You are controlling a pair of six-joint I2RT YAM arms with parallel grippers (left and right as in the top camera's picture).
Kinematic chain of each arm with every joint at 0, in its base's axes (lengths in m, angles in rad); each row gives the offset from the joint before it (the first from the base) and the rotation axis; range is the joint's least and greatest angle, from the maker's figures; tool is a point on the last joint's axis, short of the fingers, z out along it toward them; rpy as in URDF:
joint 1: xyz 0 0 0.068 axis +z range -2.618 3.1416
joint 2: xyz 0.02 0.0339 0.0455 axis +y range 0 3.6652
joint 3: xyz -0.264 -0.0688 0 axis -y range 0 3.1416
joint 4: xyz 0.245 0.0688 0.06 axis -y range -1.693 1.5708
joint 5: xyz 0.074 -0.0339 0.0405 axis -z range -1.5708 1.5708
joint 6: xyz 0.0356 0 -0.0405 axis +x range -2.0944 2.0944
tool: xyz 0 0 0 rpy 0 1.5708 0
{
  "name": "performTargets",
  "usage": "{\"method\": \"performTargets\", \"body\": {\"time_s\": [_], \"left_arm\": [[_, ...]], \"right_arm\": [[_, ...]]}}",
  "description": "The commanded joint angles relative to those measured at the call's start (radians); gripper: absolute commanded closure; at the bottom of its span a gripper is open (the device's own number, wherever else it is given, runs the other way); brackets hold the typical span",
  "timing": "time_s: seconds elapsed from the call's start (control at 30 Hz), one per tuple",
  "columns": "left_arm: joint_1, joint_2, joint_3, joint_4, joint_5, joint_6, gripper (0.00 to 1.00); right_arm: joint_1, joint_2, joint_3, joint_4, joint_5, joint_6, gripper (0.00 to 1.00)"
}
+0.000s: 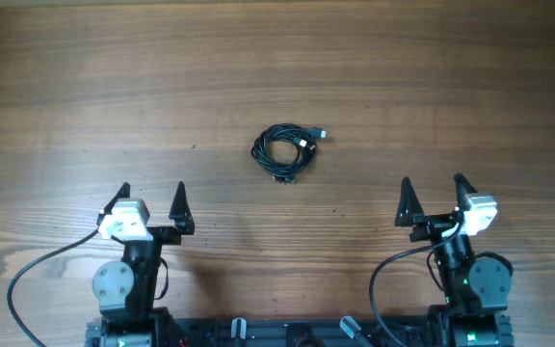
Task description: Untangle cables
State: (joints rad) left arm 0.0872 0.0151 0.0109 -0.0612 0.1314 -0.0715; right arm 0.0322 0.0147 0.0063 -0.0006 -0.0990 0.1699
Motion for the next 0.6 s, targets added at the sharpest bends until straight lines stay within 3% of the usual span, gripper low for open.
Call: {"method": "performTargets", "body": {"time_s": [0.0,0.57], "left_arm": [[0.006,0.000,-0.005,-0.003,-0.002,0.012,0.00],[0.005,0.000,-0.005,-0.003,0.013,0.010,0.00]], "right_arm": [[0.004,-0.004,-0.001,0.003,0.014,-0.010,0.00],[0.004,-0.003,-0.001,0.003,0.023,0.015,0.00]]}}
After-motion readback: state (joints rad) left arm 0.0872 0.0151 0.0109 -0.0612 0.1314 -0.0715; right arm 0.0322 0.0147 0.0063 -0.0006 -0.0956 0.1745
